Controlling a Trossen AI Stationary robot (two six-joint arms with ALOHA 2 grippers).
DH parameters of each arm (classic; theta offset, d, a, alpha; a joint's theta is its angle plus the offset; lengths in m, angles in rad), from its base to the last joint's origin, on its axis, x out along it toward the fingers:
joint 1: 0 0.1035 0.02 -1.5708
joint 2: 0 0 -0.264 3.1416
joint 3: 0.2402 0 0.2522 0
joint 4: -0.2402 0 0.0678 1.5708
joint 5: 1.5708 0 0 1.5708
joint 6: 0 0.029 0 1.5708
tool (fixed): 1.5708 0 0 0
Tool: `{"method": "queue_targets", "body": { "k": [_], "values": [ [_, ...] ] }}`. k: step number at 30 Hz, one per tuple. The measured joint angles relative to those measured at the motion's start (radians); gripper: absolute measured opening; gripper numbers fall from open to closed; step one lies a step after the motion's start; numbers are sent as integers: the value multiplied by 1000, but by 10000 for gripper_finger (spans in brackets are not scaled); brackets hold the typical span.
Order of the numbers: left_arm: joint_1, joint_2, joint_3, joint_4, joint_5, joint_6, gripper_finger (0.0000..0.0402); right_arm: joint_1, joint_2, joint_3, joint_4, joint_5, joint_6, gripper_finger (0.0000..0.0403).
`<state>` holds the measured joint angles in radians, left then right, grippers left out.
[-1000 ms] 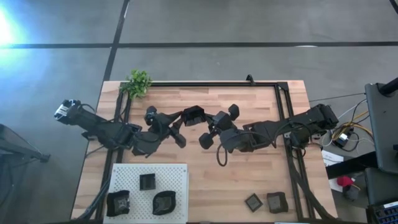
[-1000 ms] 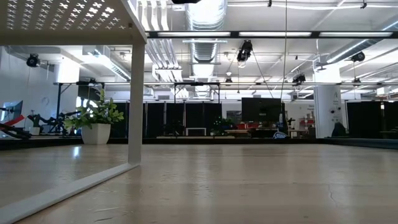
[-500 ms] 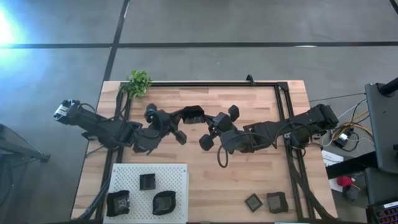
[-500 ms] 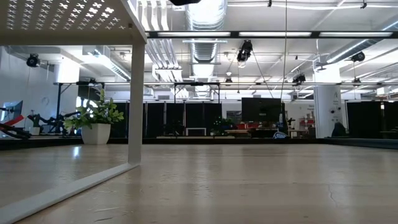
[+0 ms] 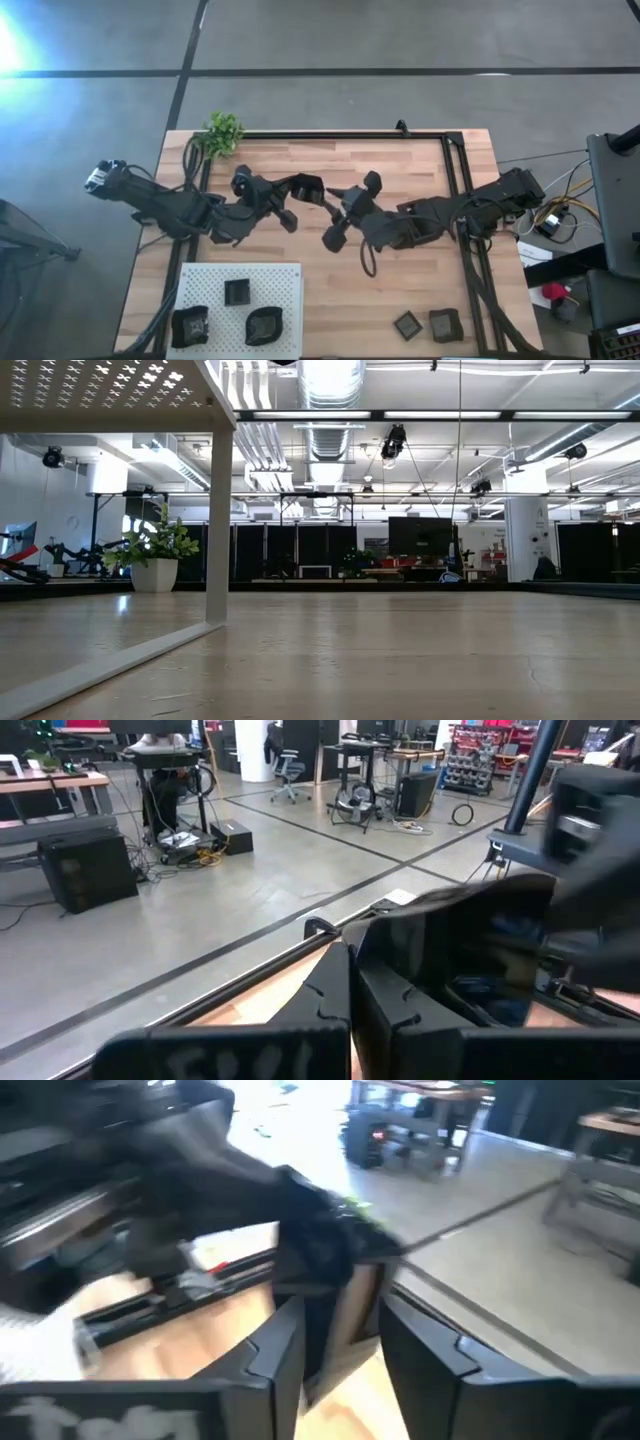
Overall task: Pick & Place Mini shaped plates
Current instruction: Stack the distorted square plate on top of the distorted square plate on the shelf
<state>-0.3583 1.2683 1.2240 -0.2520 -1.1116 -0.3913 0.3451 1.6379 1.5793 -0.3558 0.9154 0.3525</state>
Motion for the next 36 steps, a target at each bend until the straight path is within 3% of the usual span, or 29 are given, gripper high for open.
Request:
{"method": "queue_targets", "body": {
  "k": [7,13,17,22,29,32,36],
  "values": [
    [3,-97,0,-131,2,-6,0,48,-7,48,-3,-19,-65,163],
    [-6,-206,0,-330,179,-74,0,85,-13,90,-6,-18,-133,176],
    [-17,-259,1,-516,370,-183,0,107,-14,121,-7,-18,-188,178],
    [-18,-302,0,-698,714,-284,0,117,-14,156,-8,-18,-220,176],
    [-19,-332,1,-752,1175,-338,0,117,-15,166,-11,-17,-255,178],
    [-35,-337,1,-755,1292,-379,0,117,-15,166,-11,-17,-255,178],
    [-107,-322,0,-794,1361,-409,0,117,-15,166,-11,-16,-232,178]
  ]
}}
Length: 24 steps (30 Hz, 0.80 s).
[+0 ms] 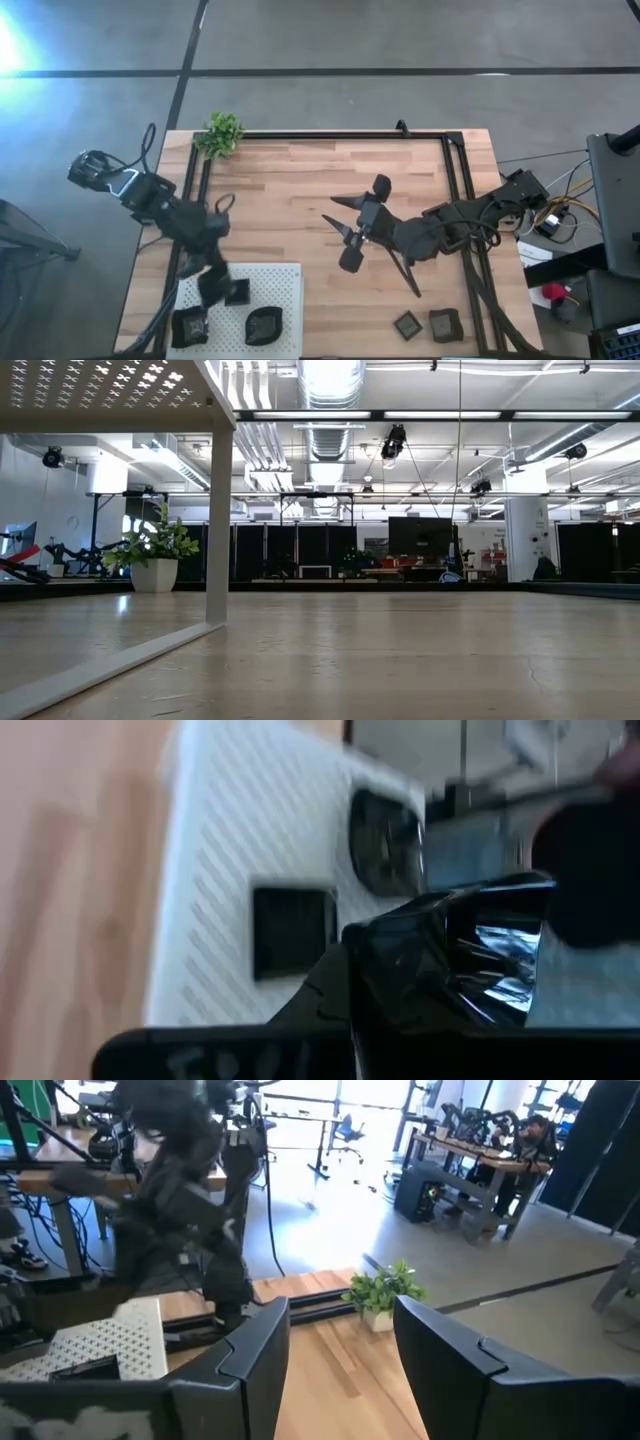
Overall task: Pick & Place Mini shaped plates
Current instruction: Stack the distorted square plate on top of the distorted square plate on the shelf
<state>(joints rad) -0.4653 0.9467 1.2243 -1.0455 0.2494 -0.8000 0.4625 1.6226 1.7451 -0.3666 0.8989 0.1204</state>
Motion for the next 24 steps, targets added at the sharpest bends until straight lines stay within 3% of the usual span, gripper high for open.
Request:
{"method": "queue_targets", "body": {
  "k": [15,24],
  "values": [
    [-349,116,0,-10,22,-178,0,-5,0,0,5,6,64,178],
    [-402,222,-1,-10,23,-122,0,-5,0,0,7,21,114,178]
  ]
}}
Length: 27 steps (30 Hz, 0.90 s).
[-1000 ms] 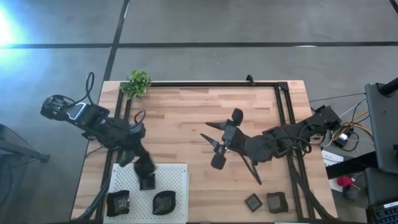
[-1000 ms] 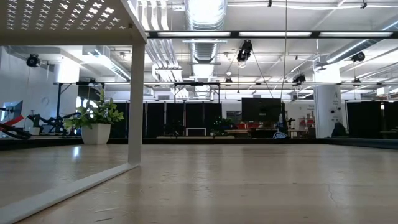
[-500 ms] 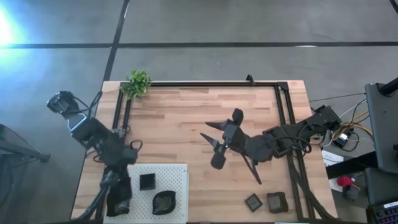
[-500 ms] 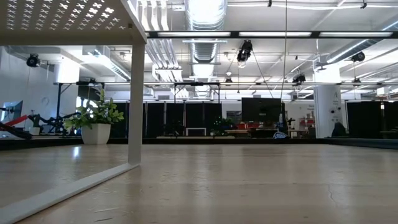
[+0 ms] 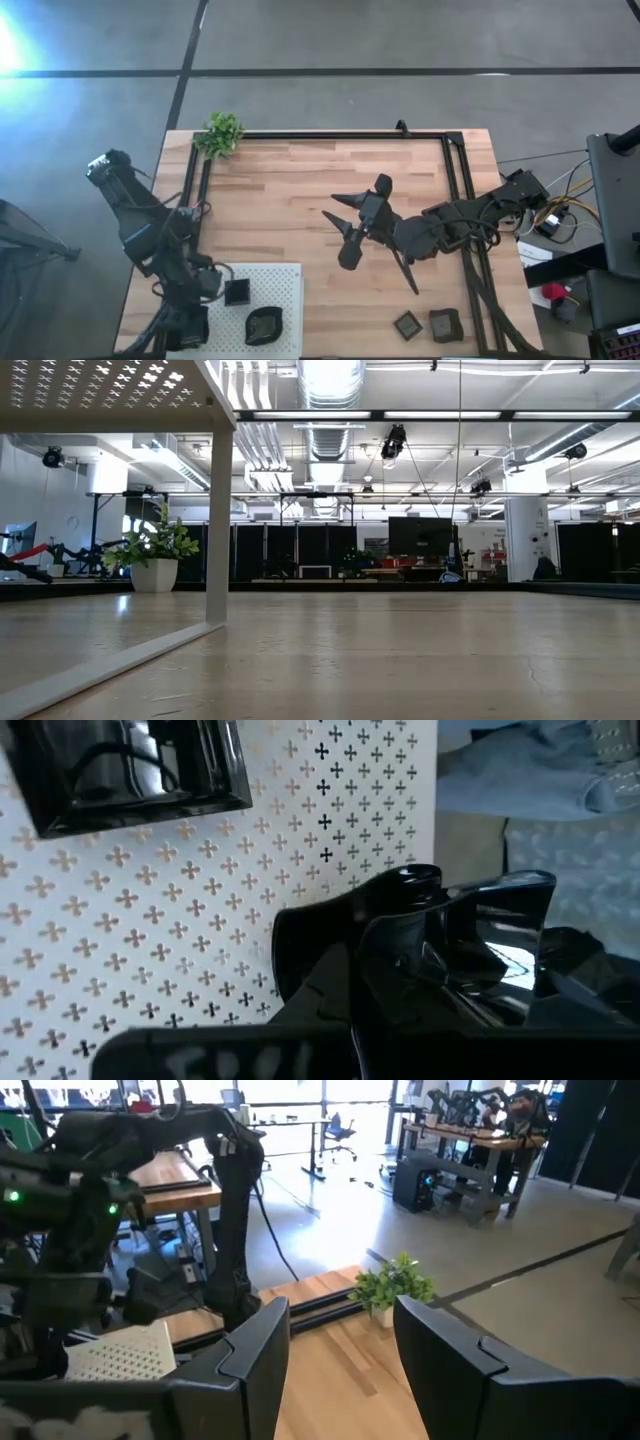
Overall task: Pick & Place Mini shaped plates
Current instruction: Stack the distorted square plate on top of the distorted square plate on the shelf
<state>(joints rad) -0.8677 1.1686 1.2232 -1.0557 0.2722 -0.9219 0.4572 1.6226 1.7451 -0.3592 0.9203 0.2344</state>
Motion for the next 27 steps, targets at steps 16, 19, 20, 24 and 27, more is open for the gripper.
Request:
{"method": "queue_targets", "body": {
  "k": [16,19,20,24,27],
  "values": [
    [0,20,0,-2,-19,5,0,1,0,0,0,0,27,178],
    [0,21,0,-14,-19,5,0,1,0,0,0,0,25,178],
    [0,21,0,-18,-19,4,0,1,0,0,0,0,25,178],
    [0,21,-1,-45,-19,-25,0,1,0,0,0,0,25,178],
    [0,21,-1,-47,-19,-32,0,1,0,0,0,0,25,178]
  ]
}}
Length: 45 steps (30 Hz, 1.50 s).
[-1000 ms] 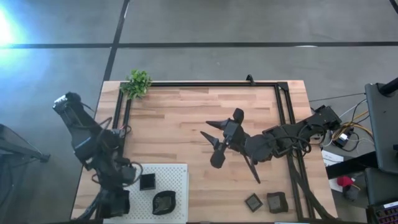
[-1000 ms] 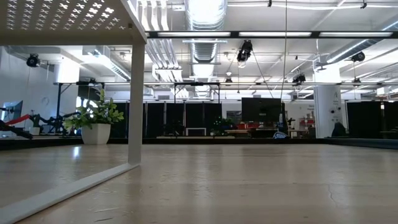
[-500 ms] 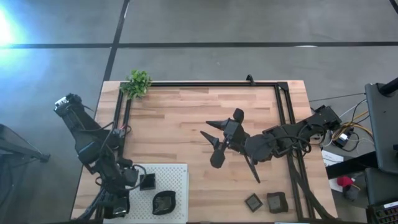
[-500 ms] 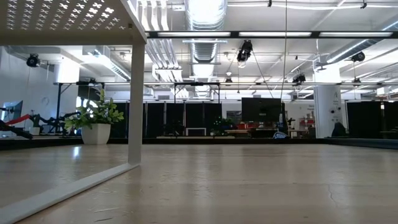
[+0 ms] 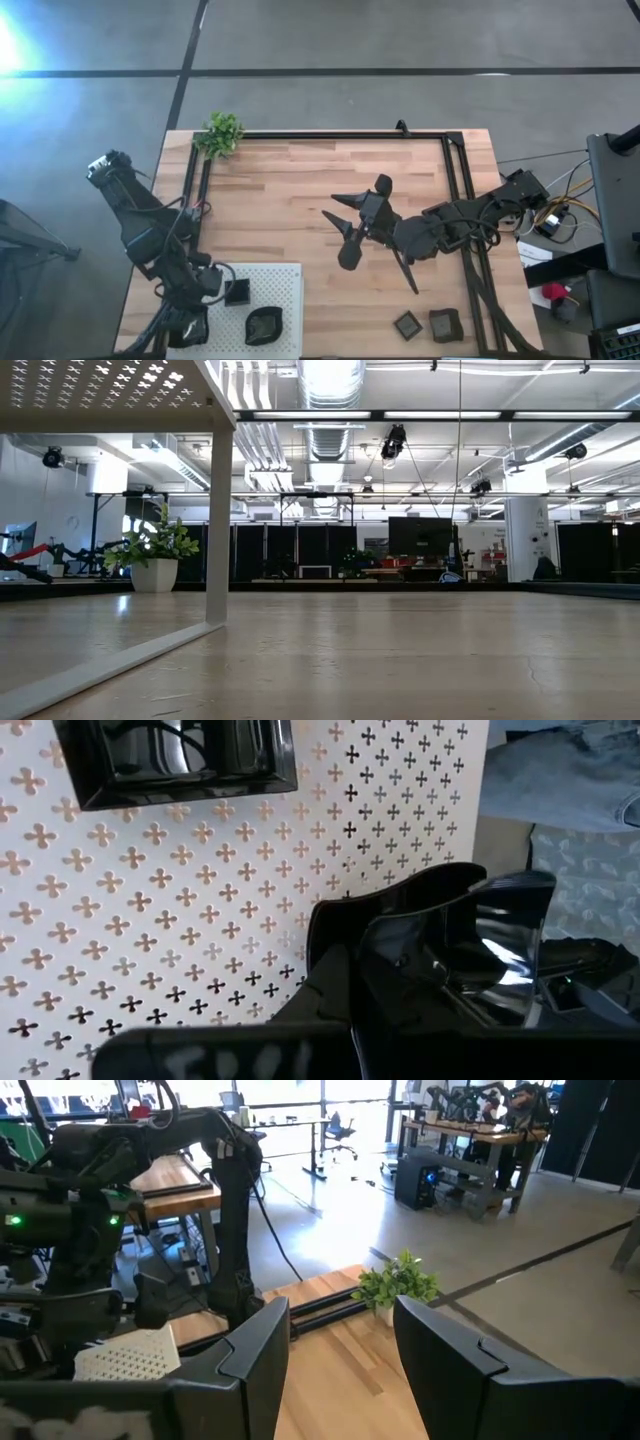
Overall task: Pick & Place Mini shaped plates
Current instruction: Stack the distorted square plate on top of the distorted square plate on the shelf, then stack the square plate on top of the square plate on the shelf
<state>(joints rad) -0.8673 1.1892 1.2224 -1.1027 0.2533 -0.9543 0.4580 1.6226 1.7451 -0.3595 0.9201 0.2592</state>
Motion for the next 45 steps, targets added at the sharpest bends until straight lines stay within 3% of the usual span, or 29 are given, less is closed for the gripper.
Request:
{"method": "queue_targets", "body": {
  "k": [6,15,21,35,39,45],
  "values": [
    [0,0,0,0,0,-17,7,0,0,0,-1,0,0,178],
    [0,0,0,-2,12,-5,67,0,0,0,-2,0,1,178],
    [5,-10,0,-6,16,-6,71,0,-3,0,-4,-2,9,178],
    [5,-151,1,-6,-4,-93,71,0,-33,0,-239,-140,271,178],
    [5,-193,2,-6,-99,-88,71,0,-33,0,-373,-259,402,178],
    [5,-242,2,-5,-379,-13,71,0,-33,-12,-682,-498,766,178]
  ]
}}
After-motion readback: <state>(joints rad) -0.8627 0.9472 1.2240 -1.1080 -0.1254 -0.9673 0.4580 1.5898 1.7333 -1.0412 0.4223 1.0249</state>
